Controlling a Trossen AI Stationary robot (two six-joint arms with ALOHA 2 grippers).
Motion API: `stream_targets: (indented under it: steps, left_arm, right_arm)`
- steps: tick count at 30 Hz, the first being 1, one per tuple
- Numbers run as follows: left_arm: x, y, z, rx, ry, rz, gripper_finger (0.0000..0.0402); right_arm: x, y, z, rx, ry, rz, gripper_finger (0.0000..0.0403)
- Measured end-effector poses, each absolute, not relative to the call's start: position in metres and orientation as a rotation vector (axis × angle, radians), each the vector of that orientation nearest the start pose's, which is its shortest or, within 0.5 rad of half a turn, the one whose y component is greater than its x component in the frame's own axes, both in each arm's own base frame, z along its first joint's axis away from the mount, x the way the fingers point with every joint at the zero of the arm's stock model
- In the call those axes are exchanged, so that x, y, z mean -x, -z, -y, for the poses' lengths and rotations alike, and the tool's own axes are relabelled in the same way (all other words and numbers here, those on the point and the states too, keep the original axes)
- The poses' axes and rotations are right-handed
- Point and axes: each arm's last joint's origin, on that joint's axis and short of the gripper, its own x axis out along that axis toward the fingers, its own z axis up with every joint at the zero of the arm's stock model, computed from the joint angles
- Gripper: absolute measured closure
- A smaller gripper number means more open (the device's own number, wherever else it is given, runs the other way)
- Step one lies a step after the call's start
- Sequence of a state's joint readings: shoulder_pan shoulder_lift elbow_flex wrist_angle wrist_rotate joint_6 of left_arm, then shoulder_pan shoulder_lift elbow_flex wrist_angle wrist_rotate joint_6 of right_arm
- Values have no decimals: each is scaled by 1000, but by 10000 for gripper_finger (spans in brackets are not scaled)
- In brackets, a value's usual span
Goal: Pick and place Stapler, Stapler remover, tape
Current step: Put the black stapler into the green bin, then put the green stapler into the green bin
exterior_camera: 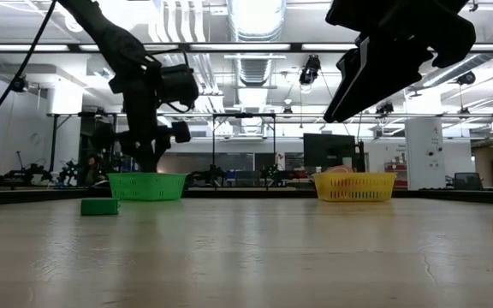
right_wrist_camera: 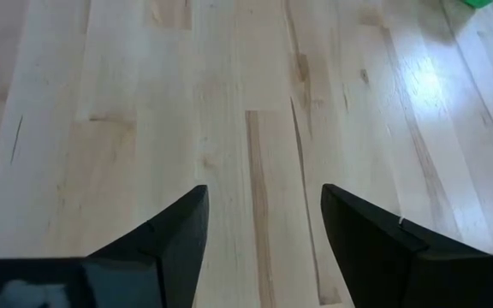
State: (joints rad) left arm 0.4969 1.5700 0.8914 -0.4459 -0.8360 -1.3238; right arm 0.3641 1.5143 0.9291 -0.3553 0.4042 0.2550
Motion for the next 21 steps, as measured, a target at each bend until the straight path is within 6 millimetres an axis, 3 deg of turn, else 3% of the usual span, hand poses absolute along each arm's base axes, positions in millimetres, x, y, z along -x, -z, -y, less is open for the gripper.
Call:
stream_targets:
  steps: [14, 21]
  left_arm:
    - [-238, -170, -155, 817, -1700, -148, 232]
    - [-243, -178, -155, 794, -1605, -263, 233]
  right_arm:
    - [-283, -206, -96, 115, 146, -857, 184]
    - [-283, -205, -96, 115, 145, -857, 184]
